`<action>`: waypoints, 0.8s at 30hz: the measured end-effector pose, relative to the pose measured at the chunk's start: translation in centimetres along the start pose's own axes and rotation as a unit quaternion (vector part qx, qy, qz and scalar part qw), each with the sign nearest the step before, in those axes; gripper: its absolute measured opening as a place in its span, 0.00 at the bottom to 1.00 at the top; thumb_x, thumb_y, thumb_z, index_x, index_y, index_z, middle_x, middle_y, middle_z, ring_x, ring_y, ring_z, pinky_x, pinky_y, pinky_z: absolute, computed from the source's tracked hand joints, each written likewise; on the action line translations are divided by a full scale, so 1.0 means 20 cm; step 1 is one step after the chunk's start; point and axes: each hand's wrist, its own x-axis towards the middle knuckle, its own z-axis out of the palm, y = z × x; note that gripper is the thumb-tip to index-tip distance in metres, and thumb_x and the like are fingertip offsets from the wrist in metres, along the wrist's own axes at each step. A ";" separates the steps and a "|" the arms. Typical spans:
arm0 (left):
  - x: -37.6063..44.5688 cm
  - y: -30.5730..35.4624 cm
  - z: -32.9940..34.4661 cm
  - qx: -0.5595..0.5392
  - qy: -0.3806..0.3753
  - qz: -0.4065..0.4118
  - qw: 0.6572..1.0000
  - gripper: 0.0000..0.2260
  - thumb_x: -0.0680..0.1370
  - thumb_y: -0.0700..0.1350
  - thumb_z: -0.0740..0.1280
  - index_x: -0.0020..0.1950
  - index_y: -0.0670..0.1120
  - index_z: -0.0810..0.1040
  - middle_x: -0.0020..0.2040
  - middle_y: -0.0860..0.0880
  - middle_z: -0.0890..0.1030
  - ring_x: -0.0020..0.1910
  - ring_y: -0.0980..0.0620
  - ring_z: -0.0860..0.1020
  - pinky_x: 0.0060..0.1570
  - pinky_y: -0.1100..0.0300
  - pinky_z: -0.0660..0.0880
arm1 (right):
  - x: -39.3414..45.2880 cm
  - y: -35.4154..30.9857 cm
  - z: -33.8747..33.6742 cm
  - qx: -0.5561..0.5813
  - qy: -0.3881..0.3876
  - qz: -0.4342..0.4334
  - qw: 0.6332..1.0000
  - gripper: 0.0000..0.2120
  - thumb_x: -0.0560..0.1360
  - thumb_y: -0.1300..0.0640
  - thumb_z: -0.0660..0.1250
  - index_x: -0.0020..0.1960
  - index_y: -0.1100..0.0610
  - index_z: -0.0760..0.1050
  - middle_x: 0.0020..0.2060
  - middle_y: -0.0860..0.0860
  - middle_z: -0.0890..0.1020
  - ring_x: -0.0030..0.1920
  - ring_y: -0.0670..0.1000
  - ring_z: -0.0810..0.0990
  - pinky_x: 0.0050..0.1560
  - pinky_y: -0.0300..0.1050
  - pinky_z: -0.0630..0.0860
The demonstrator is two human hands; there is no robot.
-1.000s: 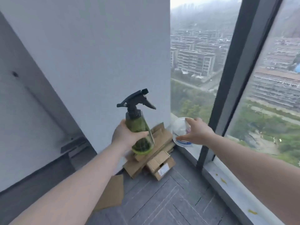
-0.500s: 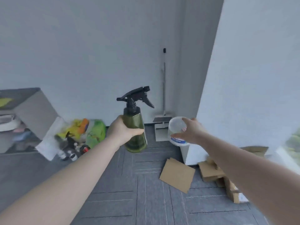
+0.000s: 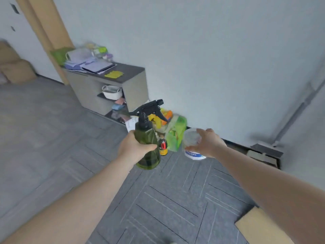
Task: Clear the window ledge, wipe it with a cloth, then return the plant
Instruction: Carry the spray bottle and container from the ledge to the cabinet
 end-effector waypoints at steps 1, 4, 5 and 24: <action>0.10 -0.03 -0.05 0.008 0.012 -0.012 1.000 0.30 0.62 0.53 0.80 0.61 0.50 0.72 0.49 0.53 0.77 0.47 0.50 0.74 0.47 0.57 0.70 | 0.12 -0.09 0.03 0.002 -0.008 -0.015 1.000 0.45 0.62 0.33 0.72 0.74 0.48 0.62 0.65 0.54 0.68 0.64 0.59 0.72 0.60 0.54 0.75; 0.40 -0.08 -0.19 0.017 0.034 -0.047 0.998 0.32 0.63 0.52 0.80 0.63 0.49 0.71 0.51 0.53 0.76 0.51 0.49 0.75 0.50 0.55 0.73 | 0.46 -0.34 0.10 0.009 -0.033 -0.048 0.998 0.46 0.63 0.33 0.72 0.75 0.48 0.60 0.67 0.54 0.68 0.65 0.59 0.71 0.60 0.53 0.75; 0.49 -0.10 -0.24 0.021 0.037 -0.059 0.997 0.32 0.63 0.52 0.80 0.63 0.49 0.71 0.52 0.53 0.77 0.53 0.48 0.76 0.51 0.54 0.73 | 0.56 -0.42 0.12 0.006 -0.046 -0.056 0.997 0.45 0.63 0.34 0.73 0.74 0.48 0.61 0.66 0.55 0.68 0.64 0.59 0.72 0.57 0.52 0.75; 2.38 -0.37 -0.90 -0.004 0.026 -0.070 0.997 0.32 0.65 0.51 0.79 0.65 0.49 0.70 0.58 0.50 0.78 0.58 0.47 0.76 0.62 0.49 0.74 | 2.21 -1.73 0.28 -0.072 -0.043 -0.077 0.993 0.44 0.63 0.32 0.70 0.73 0.48 0.61 0.66 0.54 0.68 0.65 0.59 0.71 0.62 0.56 0.72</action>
